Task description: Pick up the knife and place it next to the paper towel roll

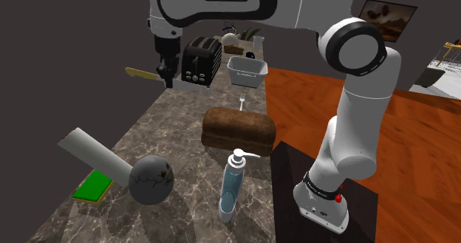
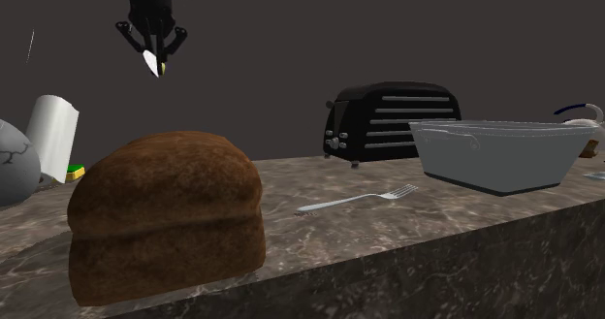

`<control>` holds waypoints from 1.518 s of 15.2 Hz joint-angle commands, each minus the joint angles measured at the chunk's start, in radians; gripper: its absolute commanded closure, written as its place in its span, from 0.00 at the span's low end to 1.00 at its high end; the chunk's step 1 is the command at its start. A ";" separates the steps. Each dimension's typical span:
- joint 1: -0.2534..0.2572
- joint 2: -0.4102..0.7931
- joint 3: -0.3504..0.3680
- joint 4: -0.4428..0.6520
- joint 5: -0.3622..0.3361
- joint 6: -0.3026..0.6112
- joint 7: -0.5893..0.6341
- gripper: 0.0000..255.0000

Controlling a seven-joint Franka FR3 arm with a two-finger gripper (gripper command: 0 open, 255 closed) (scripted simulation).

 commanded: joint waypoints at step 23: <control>-0.001 0.029 -0.002 -0.285 -0.003 0.315 0.002 1.00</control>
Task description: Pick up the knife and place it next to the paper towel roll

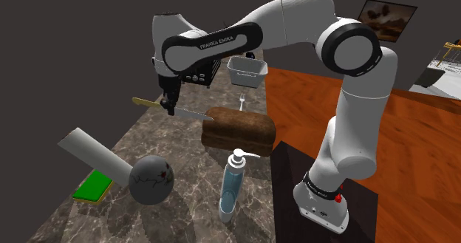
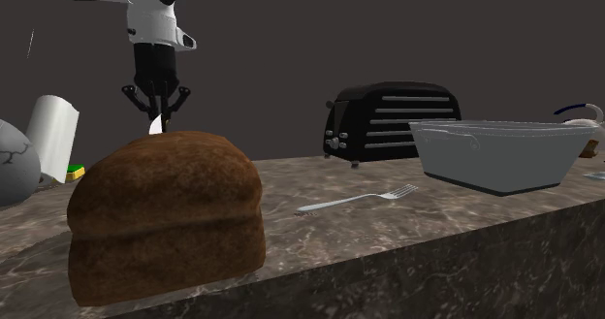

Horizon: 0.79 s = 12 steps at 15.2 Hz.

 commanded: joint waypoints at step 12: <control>0.001 0.062 -0.002 -0.096 -0.006 0.158 0.003 1.00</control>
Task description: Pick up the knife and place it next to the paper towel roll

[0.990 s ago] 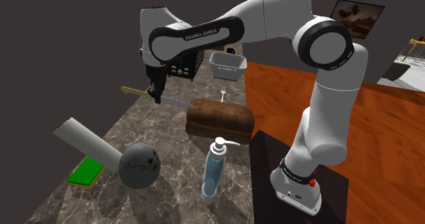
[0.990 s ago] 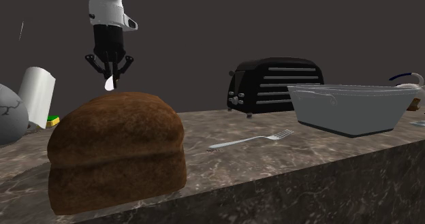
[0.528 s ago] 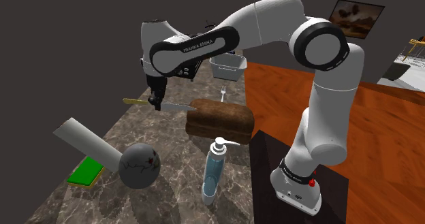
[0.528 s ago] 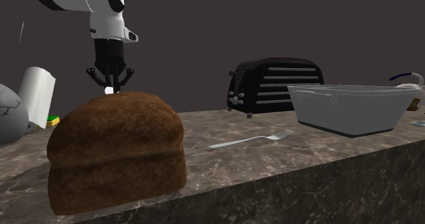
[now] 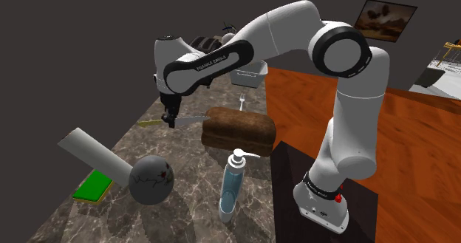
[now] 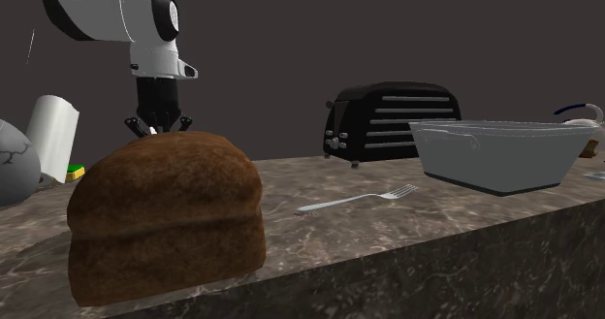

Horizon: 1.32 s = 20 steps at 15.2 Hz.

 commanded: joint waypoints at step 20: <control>-0.001 0.000 0.000 -0.012 0.000 0.012 -0.001 0.00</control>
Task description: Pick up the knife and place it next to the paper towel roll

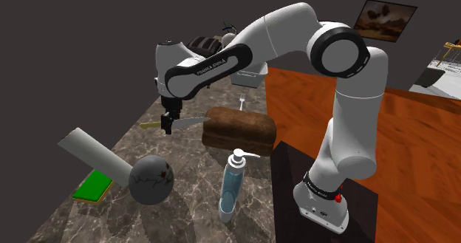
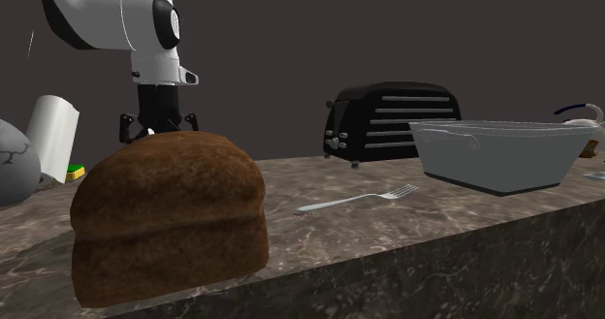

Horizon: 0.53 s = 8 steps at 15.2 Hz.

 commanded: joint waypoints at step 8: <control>0.000 -0.037 0.001 0.036 0.003 -0.074 -0.001 0.00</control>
